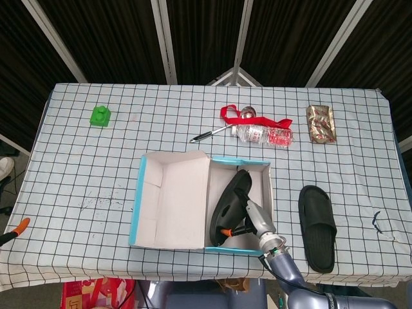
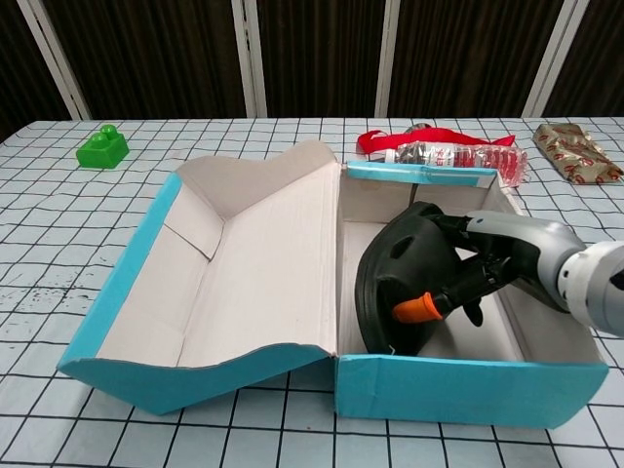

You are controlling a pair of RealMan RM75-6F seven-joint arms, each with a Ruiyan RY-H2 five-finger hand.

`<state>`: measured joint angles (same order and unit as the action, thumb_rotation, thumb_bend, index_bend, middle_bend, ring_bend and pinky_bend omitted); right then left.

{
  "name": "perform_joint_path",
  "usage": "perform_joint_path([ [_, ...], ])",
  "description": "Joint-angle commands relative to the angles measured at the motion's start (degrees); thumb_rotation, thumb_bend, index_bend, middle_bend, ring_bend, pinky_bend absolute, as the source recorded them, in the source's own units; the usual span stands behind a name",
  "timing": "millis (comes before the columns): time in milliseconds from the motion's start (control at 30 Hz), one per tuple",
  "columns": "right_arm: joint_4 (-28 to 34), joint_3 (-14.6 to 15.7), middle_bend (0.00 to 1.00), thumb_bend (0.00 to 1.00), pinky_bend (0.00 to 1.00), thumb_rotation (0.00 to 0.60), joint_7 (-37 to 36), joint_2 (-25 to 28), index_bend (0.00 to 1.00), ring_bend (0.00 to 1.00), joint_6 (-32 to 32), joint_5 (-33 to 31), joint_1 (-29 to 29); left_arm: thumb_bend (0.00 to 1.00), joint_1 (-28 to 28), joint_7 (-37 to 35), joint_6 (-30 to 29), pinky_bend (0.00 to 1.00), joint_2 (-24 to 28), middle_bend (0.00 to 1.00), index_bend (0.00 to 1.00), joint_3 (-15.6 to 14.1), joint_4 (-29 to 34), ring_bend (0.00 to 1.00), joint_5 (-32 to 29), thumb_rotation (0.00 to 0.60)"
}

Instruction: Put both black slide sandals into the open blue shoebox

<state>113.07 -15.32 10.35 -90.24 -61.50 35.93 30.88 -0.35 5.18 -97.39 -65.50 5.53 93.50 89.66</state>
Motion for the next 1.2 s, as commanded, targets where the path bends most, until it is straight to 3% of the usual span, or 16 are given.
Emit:
perform_joint_path([
  [33,-0.9,0.19,0.0,0.03,0.7,0.6,-0.99,-0.79,0.0,0.67,0.33,0.73,0.03,0.08,0.0,0.07,0.02,0.1,-0.03,0.0,0.13,-0.06,0.01,0.0,0.09,0.6],
  [333,-1.85,2.04,0.0,0.01,0.7,0.6,0.46,-1.71,0.0,0.67,-1.38,3.28,0.52,0.08,-0.01,0.06,0.08,0.1,0.03,0.0,0.13,-0.04,0.02,0.0,0.01,0.6],
  [800,1.07,2.86,0.0,0.0,0.7,0.6,0.83,0.52,0.0,0.66,0.37,0.86,1.84,0.08,0.06,-0.1,-0.08,0.1,0.13,0.0,0.13,-0.07,0.08,0.0,0.13,0.6],
  [1033,0.83,3.32,0.0,0.0,0.71,0.6,1.01,0.62,0.0,0.5,0.56,0.62,2.44,0.08,0.0,0.01,0.08,0.1,0.06,0.0,0.13,-0.07,0.09,0.0,0.03,0.6],
  [1200,0.8,3.49,0.0,0.0,0.73,0.6,0.46,0.62,0.0,0.28,0.49,1.39,2.48,0.08,-0.04,0.24,0.18,0.1,0.01,0.0,0.14,-0.15,0.11,0.0,0.13,0.6],
])
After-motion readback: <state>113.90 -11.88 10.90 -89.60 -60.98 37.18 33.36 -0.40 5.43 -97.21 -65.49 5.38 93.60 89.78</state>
